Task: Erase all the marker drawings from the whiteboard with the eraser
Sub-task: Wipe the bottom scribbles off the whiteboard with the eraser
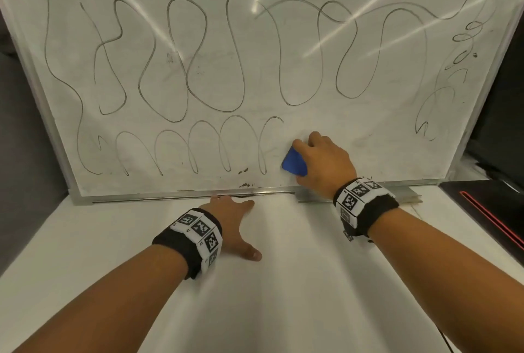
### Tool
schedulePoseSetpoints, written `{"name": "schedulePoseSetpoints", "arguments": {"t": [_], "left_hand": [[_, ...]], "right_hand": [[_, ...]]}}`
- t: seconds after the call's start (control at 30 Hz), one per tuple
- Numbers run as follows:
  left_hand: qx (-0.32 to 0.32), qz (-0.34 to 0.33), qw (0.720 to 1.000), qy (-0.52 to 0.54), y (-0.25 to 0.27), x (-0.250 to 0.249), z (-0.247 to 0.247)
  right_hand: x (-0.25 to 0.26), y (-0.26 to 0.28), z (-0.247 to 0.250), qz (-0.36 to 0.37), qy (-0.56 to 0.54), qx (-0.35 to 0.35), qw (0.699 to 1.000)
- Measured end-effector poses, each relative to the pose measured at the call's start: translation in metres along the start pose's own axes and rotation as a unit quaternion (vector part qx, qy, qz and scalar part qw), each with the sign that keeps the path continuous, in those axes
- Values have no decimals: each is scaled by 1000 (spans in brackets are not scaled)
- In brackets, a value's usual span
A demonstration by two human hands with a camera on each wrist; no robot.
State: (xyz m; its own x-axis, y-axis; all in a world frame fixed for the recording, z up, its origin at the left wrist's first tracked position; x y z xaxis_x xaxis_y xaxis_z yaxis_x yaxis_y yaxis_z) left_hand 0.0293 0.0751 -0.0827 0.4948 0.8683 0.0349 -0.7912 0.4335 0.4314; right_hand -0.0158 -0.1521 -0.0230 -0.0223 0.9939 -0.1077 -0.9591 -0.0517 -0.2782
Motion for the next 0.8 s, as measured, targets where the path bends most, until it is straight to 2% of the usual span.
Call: {"name": "schedulePoseSetpoints", "arguments": {"t": [0.1, 0.2, 0.3, 0.4, 0.5, 0.6, 0.67, 0.73, 0.8], "left_hand": [[0, -2, 1000, 1, 1, 3, -1], [5, 3, 1000, 7, 3, 5, -3], [-7, 6, 1000, 8, 9, 8, -9], [-22, -8, 1000, 6, 12, 18, -19], [-61, -19, 995, 80, 10, 41, -18], [-108, -30, 975, 191, 5, 64, -12], [-120, -30, 972, 199, 3, 69, -10], [-110, -16, 979, 170, 1, 67, -9], [-90, 9, 988, 124, -1, 64, -10]], "right_hand": [[6, 8, -11, 2, 6, 44, 999], [-6, 5, 9, -59, -29, -32, 997], [-6, -12, 29, -66, -14, -109, 992], [16, -20, 22, -33, -4, -98, 995], [28, -16, 8, -15, -4, -78, 997], [20, -25, 20, -38, -30, -135, 990], [22, -35, 27, -37, -48, -168, 984], [34, -37, 23, -9, -52, -157, 986], [44, -29, 8, 18, -43, -110, 993]]}}
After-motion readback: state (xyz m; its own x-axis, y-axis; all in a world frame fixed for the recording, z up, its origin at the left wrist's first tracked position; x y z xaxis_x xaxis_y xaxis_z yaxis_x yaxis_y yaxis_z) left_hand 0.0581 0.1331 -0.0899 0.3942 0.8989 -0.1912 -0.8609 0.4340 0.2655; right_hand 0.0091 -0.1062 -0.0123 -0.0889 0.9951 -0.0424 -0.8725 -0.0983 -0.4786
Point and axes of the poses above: each hand's wrist, its own y-axis away from the middle knuckle, its own z-axis out of the back of the hand, x = y × z, the point moved 3 cm from there along -y, towards the middle knuckle, and after that the axes turned 11 degrees about z, right-handed, at the moved point
